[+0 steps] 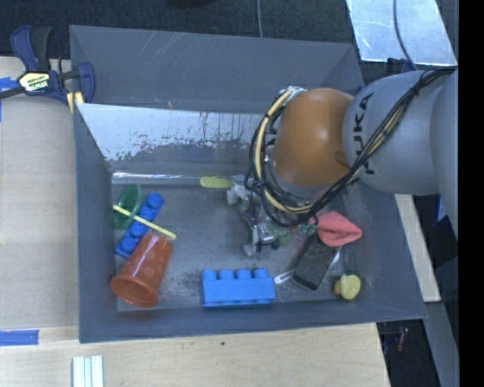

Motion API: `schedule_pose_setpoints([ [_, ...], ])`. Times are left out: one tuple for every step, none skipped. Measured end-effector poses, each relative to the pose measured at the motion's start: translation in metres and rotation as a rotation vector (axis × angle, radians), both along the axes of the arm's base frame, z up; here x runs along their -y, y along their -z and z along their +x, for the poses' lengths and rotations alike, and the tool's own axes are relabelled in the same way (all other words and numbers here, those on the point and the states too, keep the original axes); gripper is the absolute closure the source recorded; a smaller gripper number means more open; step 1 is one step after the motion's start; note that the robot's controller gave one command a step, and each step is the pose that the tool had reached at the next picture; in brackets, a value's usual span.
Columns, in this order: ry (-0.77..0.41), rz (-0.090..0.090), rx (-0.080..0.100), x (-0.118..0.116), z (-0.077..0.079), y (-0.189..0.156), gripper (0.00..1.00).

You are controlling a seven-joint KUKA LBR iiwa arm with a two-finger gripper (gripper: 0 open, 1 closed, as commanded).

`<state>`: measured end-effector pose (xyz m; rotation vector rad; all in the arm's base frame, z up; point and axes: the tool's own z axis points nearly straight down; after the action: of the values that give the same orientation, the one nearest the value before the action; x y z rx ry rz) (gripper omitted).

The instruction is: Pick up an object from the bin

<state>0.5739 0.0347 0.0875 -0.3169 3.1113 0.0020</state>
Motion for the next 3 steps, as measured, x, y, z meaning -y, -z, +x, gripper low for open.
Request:
schedule_pose_setpoints([
  [0.05,0.001,-0.007,0.007,-0.006,-0.043,0.0],
  [0.078,0.001,-0.006,0.042,-0.007,-0.044,0.0],
  [0.086,0.003,-0.004,0.063,-0.021,-0.061,0.0],
])
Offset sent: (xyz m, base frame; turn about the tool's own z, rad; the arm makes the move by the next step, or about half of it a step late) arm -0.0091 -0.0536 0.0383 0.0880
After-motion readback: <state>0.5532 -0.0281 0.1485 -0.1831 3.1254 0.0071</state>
